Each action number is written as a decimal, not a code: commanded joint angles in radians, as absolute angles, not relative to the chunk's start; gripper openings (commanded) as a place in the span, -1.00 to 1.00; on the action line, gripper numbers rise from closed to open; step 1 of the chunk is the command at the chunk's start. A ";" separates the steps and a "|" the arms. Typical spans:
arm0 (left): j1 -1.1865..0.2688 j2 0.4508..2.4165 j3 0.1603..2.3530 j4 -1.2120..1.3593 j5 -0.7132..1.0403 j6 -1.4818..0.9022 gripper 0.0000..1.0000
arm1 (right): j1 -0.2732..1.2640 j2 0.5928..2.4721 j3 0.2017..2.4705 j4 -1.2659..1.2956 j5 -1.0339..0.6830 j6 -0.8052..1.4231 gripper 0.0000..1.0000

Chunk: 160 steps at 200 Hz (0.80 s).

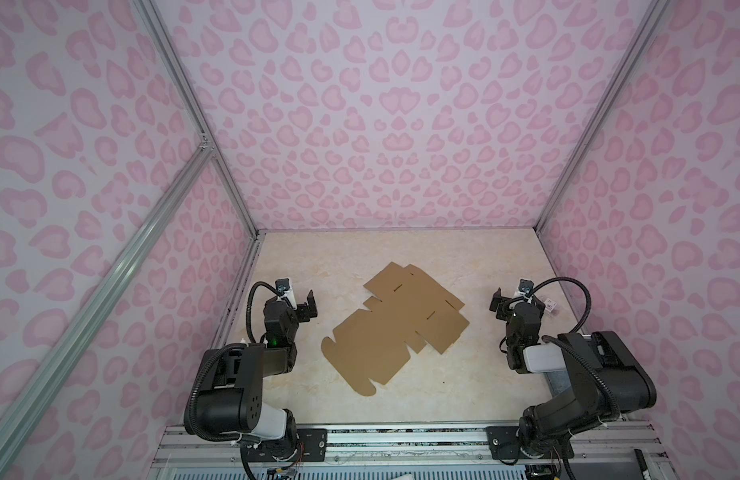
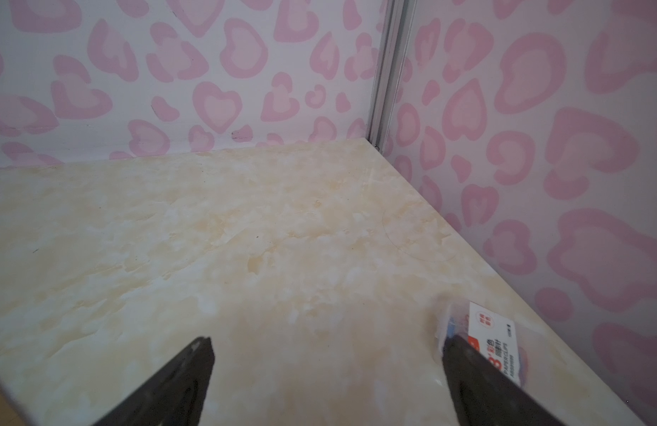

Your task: Fold the paper box

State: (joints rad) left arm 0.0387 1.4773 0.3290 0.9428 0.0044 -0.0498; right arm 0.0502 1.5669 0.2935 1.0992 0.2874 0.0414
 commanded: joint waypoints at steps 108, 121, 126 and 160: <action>0.040 1.473 0.332 0.974 0.012 -0.044 0.95 | 0.049 1.570 0.295 1.112 0.294 0.038 0.98; 0.040 1.475 0.332 0.974 0.012 -0.044 0.95 | 0.050 1.571 0.296 1.112 0.295 0.038 0.98; 0.040 1.474 0.332 0.974 0.012 -0.044 0.95 | 0.050 1.571 0.294 1.112 0.294 0.038 0.98; 0.039 1.473 0.331 0.971 0.012 -0.043 0.95 | 0.058 1.548 0.283 1.117 0.308 0.032 0.98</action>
State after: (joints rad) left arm 0.0387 1.4773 0.3294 0.9428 0.0044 -0.0498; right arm 0.0502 1.5665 0.2939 1.0992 0.2874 0.0418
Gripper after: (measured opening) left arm 0.976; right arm 0.990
